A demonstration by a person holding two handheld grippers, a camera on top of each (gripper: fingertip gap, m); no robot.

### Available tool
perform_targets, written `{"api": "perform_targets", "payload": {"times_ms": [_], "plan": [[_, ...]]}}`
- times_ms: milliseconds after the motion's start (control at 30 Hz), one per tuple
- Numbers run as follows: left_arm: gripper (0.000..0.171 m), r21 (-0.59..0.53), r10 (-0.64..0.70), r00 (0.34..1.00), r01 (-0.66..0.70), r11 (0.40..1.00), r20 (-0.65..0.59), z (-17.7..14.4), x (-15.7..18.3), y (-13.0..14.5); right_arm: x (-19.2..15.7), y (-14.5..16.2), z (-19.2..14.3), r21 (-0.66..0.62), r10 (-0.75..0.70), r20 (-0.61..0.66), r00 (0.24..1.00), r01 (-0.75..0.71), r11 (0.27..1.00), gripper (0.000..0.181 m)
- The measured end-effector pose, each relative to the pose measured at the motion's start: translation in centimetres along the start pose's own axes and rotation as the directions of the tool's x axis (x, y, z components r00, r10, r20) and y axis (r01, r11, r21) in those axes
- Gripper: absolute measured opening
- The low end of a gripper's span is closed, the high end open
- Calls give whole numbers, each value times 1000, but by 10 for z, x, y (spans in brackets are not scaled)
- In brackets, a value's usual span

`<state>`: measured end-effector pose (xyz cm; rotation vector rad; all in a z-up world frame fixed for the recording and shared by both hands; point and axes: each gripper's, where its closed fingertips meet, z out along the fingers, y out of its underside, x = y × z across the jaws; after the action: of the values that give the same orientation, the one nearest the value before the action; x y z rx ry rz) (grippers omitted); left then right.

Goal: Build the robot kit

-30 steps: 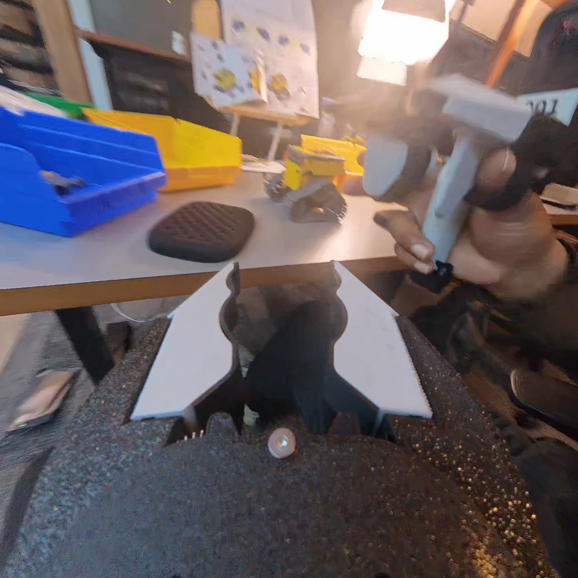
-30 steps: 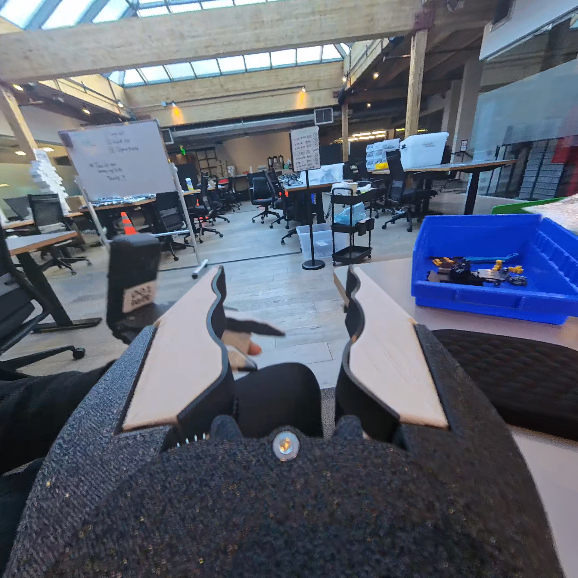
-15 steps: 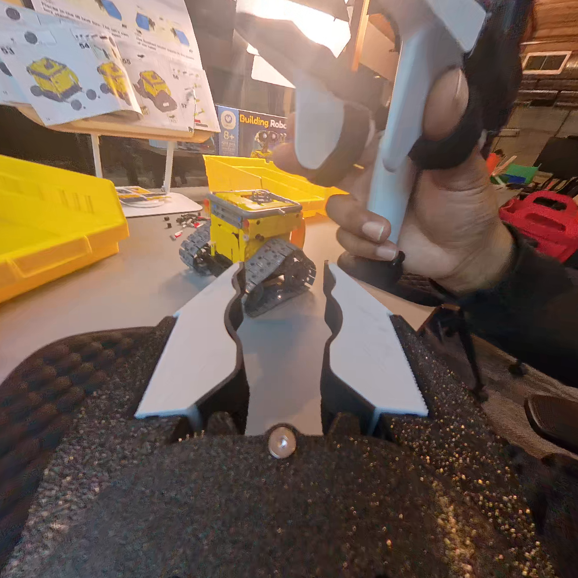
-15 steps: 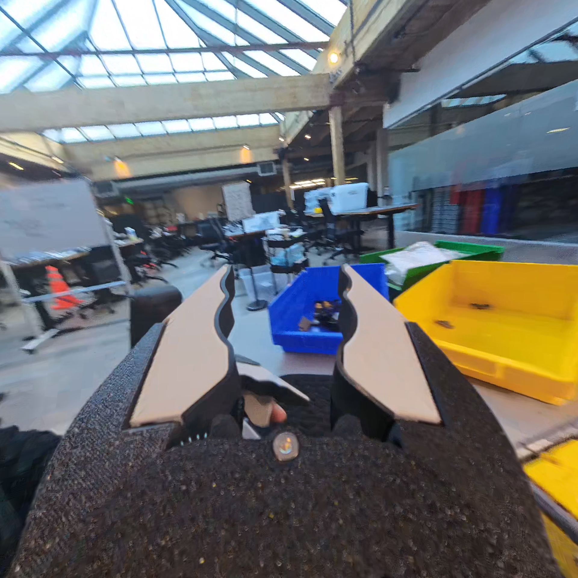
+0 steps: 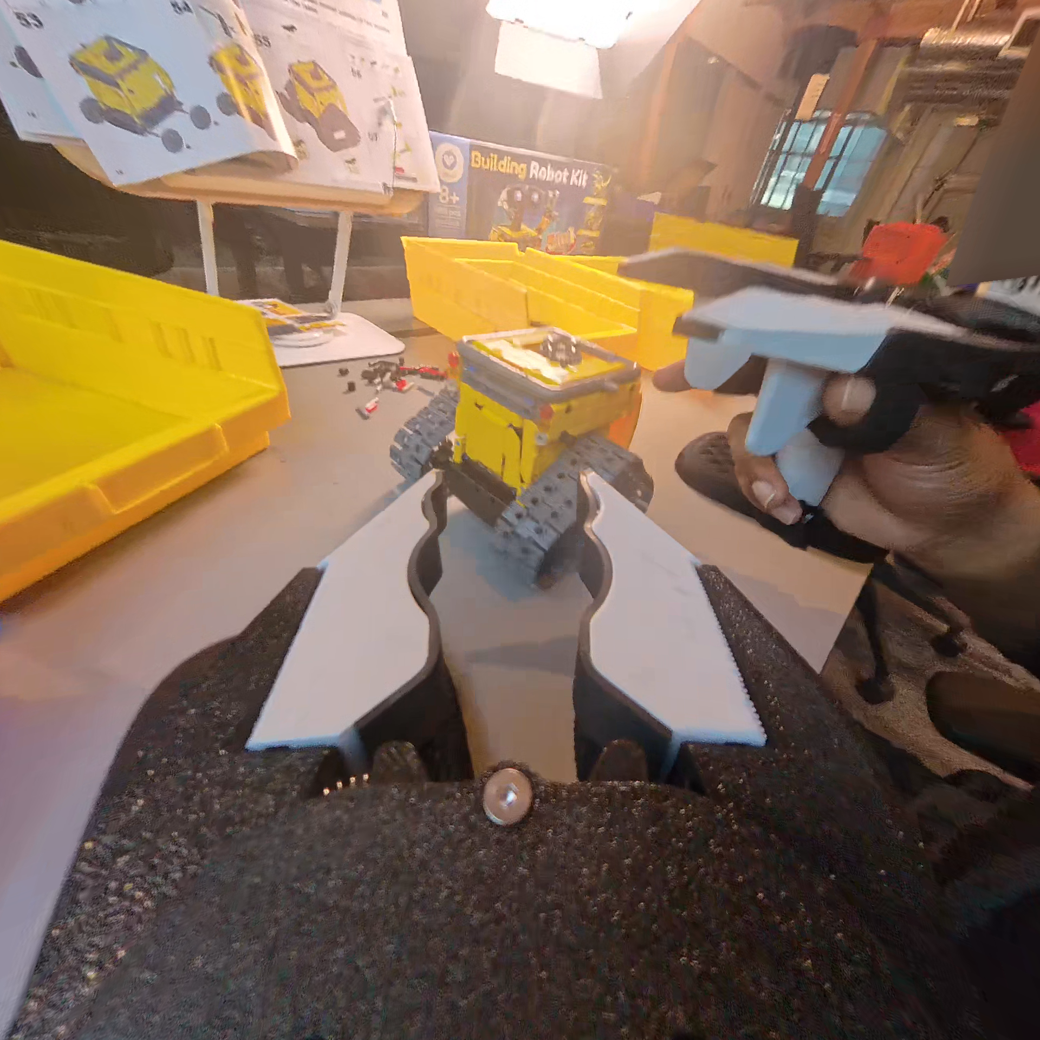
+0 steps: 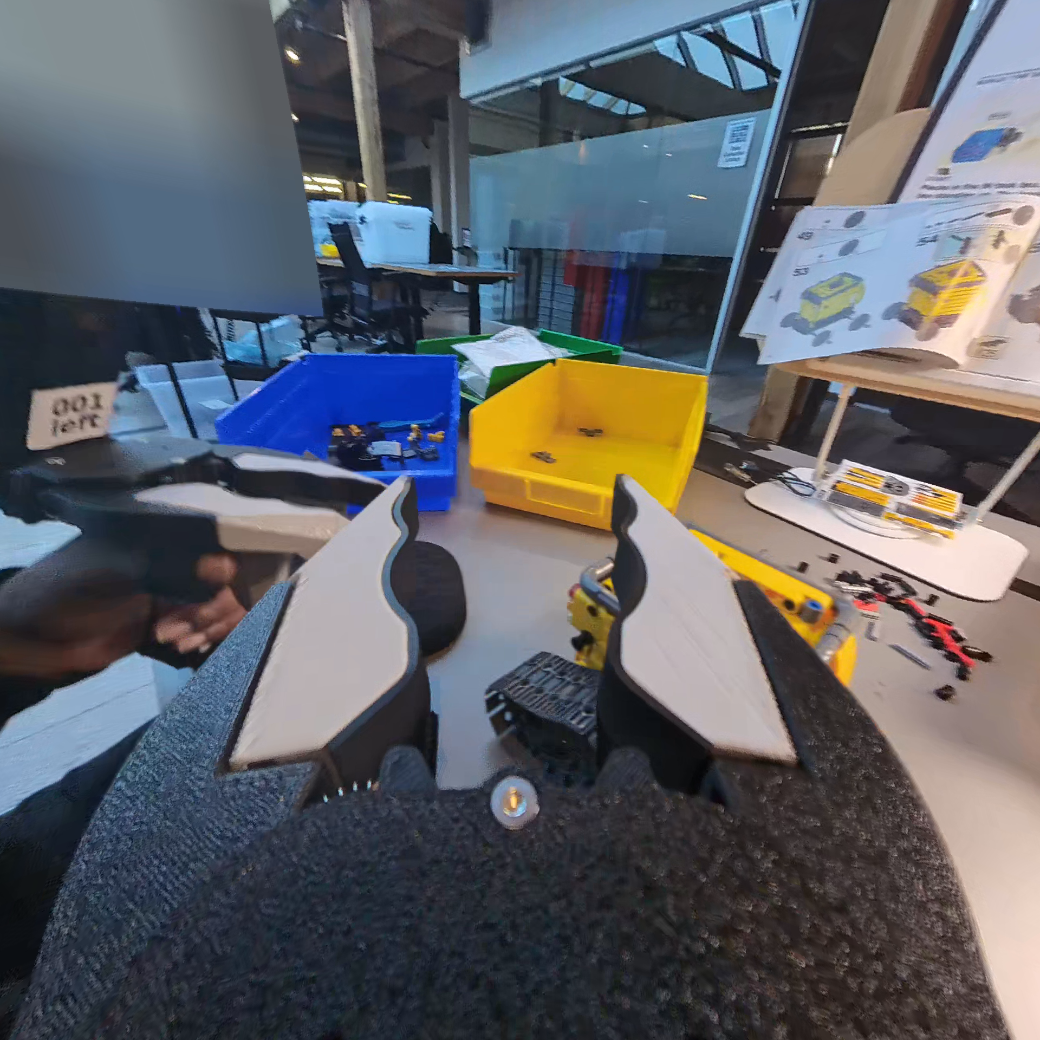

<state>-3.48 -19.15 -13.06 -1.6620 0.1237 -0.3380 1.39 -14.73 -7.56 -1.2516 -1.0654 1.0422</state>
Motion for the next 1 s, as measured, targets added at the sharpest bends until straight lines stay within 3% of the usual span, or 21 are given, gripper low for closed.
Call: {"api": "perform_targets", "payload": {"times_ms": [100,233,433,667,833,900,1000], "plan": [[45,22,-7,1000,6,1000,13,-5,-29,-21,22,3,3,-38,-31,-71,997,28,999,69],[48,20,27,993,-29,999,114,-18,-72,-29,33,8,0,-70,-31,-112,993,23,997,70],[48,20,61,953,-70,997,297,-48,-118,-31,67,-1,-18,-123,-184,-217,959,160,979,69],[51,-153,77,909,-15,988,409,-51,-153,-6,119,18,-41,-184,-226,-200,954,190,964,70],[54,-143,66,853,11,990,518,-46,-163,-7,165,35,-57,-236,-181,-159,971,141,961,69],[54,-173,115,823,-21,985,556,-43,-164,-7,176,39,-61,-253,-133,-170,977,87,964,69],[54,-319,273,743,-85,944,611,-50,-177,3,182,40,-74,-263,-107,-227,968,45,964,70]]}}
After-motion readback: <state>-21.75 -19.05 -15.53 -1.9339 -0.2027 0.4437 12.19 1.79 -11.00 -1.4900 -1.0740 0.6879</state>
